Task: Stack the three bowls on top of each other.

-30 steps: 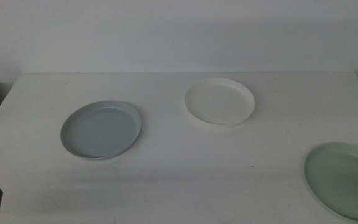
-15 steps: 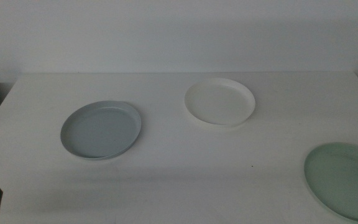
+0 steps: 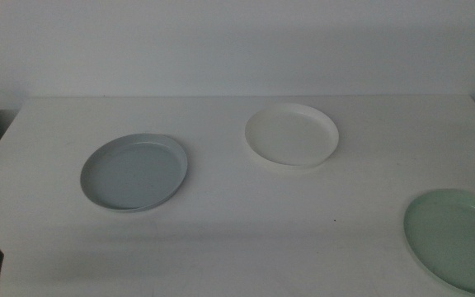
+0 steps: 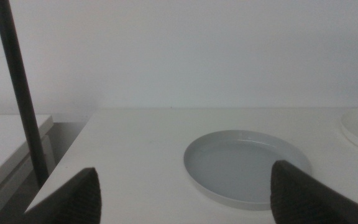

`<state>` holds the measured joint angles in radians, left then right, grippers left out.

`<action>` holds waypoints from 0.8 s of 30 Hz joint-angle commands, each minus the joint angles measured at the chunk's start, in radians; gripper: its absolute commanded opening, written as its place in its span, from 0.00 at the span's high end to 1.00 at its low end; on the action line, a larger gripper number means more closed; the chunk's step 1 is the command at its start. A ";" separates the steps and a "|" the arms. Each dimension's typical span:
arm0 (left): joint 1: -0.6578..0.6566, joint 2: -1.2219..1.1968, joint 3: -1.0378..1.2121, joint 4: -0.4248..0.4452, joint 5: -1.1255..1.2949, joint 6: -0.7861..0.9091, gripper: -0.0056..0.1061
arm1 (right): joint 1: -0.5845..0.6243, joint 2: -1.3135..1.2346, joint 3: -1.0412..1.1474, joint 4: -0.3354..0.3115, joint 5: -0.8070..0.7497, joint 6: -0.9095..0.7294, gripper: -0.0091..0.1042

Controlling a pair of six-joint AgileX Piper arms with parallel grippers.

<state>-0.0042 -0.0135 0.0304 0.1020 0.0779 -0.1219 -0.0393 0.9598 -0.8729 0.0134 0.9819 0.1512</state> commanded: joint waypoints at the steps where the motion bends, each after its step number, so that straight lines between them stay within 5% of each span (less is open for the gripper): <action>1: -0.001 -0.014 0.002 0.000 -0.084 -0.007 0.14 | -0.058 0.036 -0.041 -0.002 -0.076 -0.030 0.08; 13: -0.001 -0.014 0.002 0.000 -0.084 -0.007 0.14 | -0.236 0.259 -0.049 0.015 -0.167 -0.045 0.08; 24: -0.001 -0.014 0.002 0.000 -0.084 -0.007 0.14 | -0.257 0.549 -0.049 0.022 -0.314 -0.106 0.10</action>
<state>-0.0042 -0.0135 0.0304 0.1020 0.0767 -0.1216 -0.2879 1.5110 -0.8899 0.0427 0.7121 0.0683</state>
